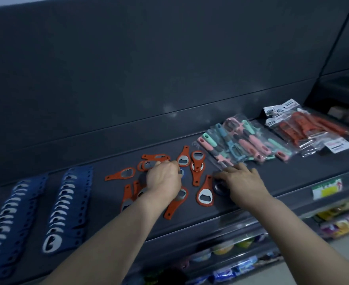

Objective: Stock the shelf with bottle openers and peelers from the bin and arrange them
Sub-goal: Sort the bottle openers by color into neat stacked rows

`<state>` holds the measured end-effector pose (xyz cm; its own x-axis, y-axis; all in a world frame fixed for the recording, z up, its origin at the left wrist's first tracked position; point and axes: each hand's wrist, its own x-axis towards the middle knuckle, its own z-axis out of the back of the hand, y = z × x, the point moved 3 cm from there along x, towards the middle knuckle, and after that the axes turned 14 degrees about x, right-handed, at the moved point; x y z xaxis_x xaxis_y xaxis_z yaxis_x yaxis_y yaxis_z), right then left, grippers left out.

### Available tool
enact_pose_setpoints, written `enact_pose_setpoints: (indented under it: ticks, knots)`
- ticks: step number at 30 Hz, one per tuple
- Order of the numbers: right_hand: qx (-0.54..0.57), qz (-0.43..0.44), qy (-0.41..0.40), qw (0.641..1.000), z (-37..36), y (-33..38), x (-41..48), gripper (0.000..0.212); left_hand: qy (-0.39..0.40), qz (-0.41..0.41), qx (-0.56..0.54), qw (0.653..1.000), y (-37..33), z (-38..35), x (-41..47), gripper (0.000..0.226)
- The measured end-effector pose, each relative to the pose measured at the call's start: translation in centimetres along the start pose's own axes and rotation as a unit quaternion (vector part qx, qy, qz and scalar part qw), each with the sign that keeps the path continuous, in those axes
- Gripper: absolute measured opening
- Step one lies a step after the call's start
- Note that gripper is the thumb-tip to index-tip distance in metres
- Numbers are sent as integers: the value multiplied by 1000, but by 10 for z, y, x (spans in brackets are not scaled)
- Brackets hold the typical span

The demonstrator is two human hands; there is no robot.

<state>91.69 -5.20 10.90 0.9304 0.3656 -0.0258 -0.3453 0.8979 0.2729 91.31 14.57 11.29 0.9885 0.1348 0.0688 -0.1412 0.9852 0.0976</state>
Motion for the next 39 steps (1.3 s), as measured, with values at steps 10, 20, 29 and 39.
enact_pose_setpoints:
  ticks: [10, 20, 29, 39]
  knots:
    - [-5, 90, 97, 991, 18, -22, 22, 43, 118, 19, 21, 993, -15, -2, 27, 50]
    - [98, 91, 51, 990, 20, -27, 37, 29, 93, -5, -100, 991, -23, 3, 41, 33]
    - [192, 138, -27, 971, 18, 29, 39, 20, -99, 124, -264, 951, 28, 35, 18, 25]
    - [216, 229, 22, 949, -26, 169, 20, 27, -104, 287, -334, 891, 179, 11, -112, 28]
